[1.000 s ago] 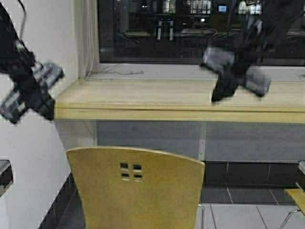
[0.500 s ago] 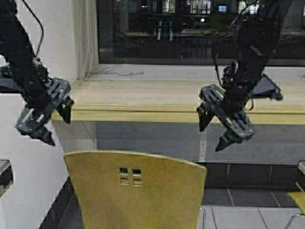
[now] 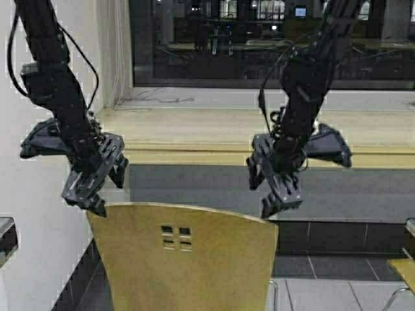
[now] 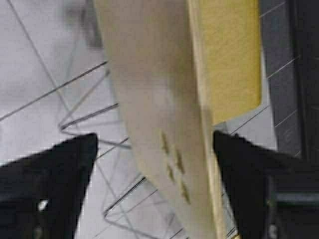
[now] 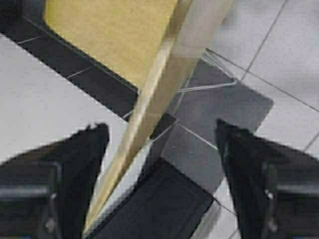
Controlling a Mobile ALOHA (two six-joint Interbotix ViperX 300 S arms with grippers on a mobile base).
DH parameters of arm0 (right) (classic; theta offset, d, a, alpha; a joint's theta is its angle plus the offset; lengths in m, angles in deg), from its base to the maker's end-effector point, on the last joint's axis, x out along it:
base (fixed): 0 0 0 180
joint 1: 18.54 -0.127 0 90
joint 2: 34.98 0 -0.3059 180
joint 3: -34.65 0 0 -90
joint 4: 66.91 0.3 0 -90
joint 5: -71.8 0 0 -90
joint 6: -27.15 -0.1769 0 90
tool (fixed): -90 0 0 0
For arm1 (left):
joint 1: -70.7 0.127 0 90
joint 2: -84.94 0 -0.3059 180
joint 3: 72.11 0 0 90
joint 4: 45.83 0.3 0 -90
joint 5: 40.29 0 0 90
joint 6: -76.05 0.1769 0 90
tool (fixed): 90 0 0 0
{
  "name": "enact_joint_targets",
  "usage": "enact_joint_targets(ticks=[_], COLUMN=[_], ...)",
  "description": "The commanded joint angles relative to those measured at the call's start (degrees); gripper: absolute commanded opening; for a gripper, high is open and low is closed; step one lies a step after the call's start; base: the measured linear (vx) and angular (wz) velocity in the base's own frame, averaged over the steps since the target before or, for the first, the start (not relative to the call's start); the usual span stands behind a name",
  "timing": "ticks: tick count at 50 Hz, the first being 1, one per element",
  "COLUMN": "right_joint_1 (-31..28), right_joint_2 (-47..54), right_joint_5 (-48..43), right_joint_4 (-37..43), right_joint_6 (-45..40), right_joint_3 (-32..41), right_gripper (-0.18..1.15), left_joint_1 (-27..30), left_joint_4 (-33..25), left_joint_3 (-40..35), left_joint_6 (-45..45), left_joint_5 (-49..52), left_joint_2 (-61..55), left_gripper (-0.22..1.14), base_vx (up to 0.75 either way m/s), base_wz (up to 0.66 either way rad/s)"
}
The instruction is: Push the chairs under the table
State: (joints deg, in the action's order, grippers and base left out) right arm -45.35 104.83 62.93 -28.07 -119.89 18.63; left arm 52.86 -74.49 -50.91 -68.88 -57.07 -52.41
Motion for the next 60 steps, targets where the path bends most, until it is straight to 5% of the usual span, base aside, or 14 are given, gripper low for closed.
enact_joint_targets(ticks=[1,48,54,60], right_joint_1=[-0.4,1.2,1.2,1.3], right_joint_2=[1.1,17.5,19.0,19.8], right_joint_5=[-0.3,-1.2,-1.2,-1.2], right_joint_4=[0.2,0.8,0.8,0.8], right_joint_6=[0.1,0.4,0.4,0.4], right_joint_3=[2.7,22.1,23.5,23.8], right_gripper=[0.96,0.94,0.85,0.57], left_joint_1=[-0.3,0.8,0.9,1.0], left_joint_4=[-0.4,-2.9,-2.9,-2.9], left_joint_3=[-3.3,-18.6,-20.0,-21.4], left_joint_6=[0.0,-0.4,-0.4,-0.5], left_joint_5=[-1.3,-4.0,-4.0,-4.0], left_joint_2=[-0.5,-16.3,-17.8,-18.7], left_gripper=[0.99,0.99,0.97,0.83], base_vx=[-0.02,-0.01,0.00,0.00], base_wz=[-0.01,0.00,0.00,0.00])
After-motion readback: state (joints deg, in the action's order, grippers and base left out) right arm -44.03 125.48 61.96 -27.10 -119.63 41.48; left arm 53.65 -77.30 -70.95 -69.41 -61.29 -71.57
